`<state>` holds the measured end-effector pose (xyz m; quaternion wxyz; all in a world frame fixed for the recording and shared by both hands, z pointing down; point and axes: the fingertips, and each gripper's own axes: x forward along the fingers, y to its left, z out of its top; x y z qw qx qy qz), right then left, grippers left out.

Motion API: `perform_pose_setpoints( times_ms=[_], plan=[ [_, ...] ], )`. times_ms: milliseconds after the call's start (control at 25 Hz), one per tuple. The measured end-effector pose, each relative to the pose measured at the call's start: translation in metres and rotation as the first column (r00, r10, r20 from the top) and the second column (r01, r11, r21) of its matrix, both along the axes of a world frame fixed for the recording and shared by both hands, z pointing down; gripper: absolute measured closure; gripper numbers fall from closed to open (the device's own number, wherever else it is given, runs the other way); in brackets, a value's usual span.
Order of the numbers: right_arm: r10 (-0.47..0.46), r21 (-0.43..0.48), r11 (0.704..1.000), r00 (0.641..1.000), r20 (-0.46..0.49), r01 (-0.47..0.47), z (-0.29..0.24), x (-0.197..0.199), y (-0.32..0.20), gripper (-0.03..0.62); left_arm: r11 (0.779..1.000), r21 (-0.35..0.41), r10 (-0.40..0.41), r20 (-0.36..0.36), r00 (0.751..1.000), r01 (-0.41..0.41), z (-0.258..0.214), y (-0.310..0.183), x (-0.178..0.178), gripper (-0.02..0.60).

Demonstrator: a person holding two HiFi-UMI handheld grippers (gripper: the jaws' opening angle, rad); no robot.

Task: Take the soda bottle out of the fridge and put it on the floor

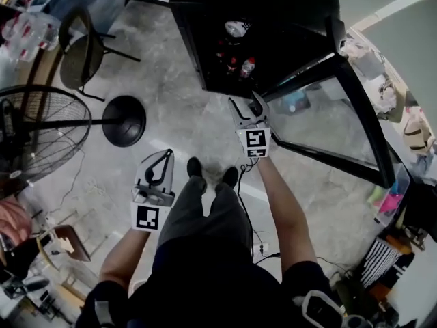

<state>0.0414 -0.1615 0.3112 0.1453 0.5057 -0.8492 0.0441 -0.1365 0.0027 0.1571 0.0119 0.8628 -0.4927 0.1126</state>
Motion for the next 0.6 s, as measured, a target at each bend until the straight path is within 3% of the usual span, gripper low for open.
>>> perform_pose_setpoints(
  times_ms=[600],
  plan=[
    [0.026, -0.027, 0.999, 0.999, -0.042, -0.027, 0.161, -0.011, -0.075, 0.298, 0.998, 0.006, 0.059, -0.019, 0.998, -0.059, 0.132, -0.070, 0.005, 0.558]
  ],
)
